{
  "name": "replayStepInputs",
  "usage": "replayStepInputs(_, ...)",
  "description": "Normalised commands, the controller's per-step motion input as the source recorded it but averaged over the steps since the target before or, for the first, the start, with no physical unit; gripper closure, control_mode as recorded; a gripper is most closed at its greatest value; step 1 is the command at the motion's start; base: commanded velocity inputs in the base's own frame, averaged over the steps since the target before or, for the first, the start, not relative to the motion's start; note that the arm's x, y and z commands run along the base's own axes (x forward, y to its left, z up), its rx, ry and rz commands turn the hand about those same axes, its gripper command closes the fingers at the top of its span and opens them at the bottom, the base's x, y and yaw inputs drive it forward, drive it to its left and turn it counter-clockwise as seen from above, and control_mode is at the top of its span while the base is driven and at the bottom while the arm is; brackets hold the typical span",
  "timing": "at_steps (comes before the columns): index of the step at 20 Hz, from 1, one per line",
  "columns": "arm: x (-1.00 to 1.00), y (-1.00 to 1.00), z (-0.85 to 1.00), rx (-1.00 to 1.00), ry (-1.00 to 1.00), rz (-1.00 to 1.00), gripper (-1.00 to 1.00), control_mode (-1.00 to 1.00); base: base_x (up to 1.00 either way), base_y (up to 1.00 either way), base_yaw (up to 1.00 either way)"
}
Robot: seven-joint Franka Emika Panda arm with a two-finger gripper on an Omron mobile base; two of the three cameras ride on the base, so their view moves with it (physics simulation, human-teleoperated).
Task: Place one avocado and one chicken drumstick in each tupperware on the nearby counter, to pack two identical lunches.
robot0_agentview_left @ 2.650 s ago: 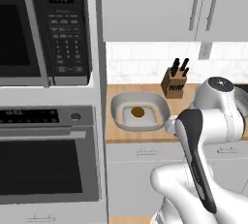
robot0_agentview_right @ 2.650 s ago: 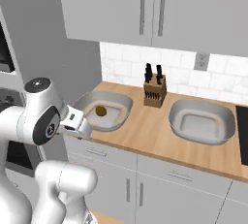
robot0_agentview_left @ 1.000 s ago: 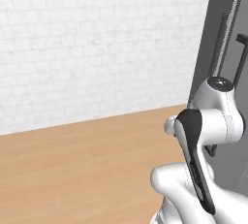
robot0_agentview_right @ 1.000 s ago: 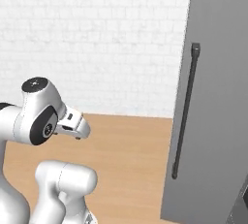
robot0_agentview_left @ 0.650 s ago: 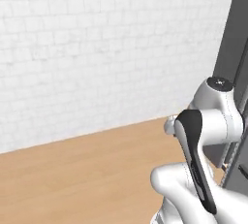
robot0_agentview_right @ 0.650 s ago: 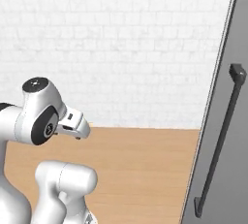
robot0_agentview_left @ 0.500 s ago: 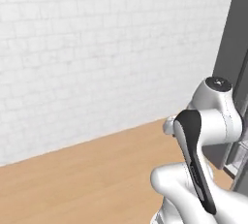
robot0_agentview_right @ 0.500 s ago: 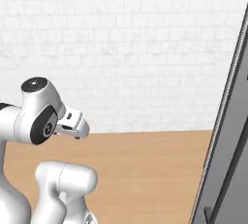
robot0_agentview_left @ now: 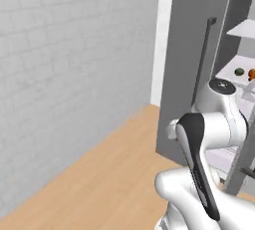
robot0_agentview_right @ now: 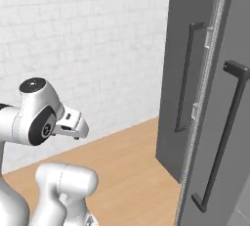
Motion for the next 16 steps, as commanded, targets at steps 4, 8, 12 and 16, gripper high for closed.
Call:
replayStepInputs(4, 0.0, 0.0, 0.0, 0.0, 0.0, 0.0, -1.0, 1.0, 0.53, 0.66, -0.66)
replayStepInputs(8, 0.0, 0.0, 0.0, 0.0, 0.0, 0.0, -1.0, 1.0, 0.6, 0.6, -0.7)
replayStepInputs(12, 0.0, 0.0, 0.0, 0.0, 0.0, 0.0, -1.0, 1.0, 0.51, 0.52, -0.73)
replayStepInputs(16, 0.0, 0.0, 0.0, 0.0, 0.0, 0.0, -1.0, 1.0, 0.54, 0.51, -0.73)
